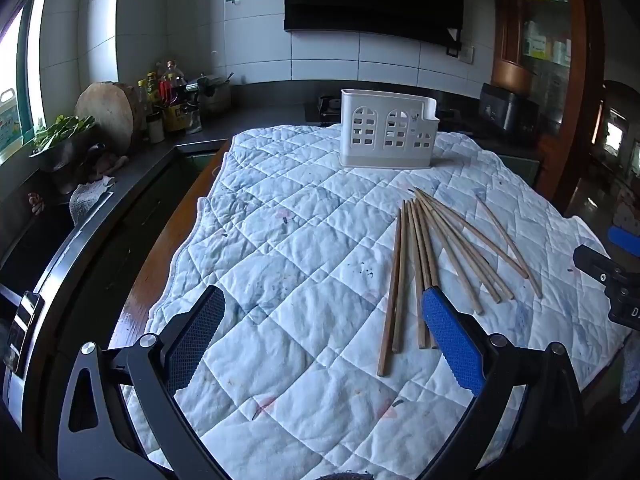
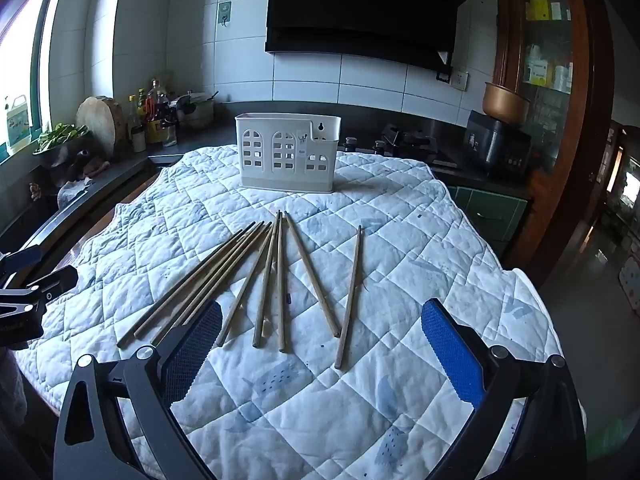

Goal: Organize utensils

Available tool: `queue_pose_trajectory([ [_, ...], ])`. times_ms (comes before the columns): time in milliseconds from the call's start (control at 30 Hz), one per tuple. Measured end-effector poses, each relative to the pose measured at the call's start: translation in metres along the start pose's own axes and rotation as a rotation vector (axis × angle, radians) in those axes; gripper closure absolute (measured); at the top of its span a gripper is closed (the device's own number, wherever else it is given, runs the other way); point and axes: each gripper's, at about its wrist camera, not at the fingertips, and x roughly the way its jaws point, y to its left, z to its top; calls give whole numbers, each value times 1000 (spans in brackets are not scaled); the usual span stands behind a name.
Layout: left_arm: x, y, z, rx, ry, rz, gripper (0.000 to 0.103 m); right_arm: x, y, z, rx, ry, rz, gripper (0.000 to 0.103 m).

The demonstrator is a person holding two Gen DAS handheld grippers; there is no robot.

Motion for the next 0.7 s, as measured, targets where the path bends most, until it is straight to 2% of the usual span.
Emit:
queue_pose_trajectory([
  [700,1,-3,-2,-3,-5,-8,5,3,3,0,-6,-1,2,6],
])
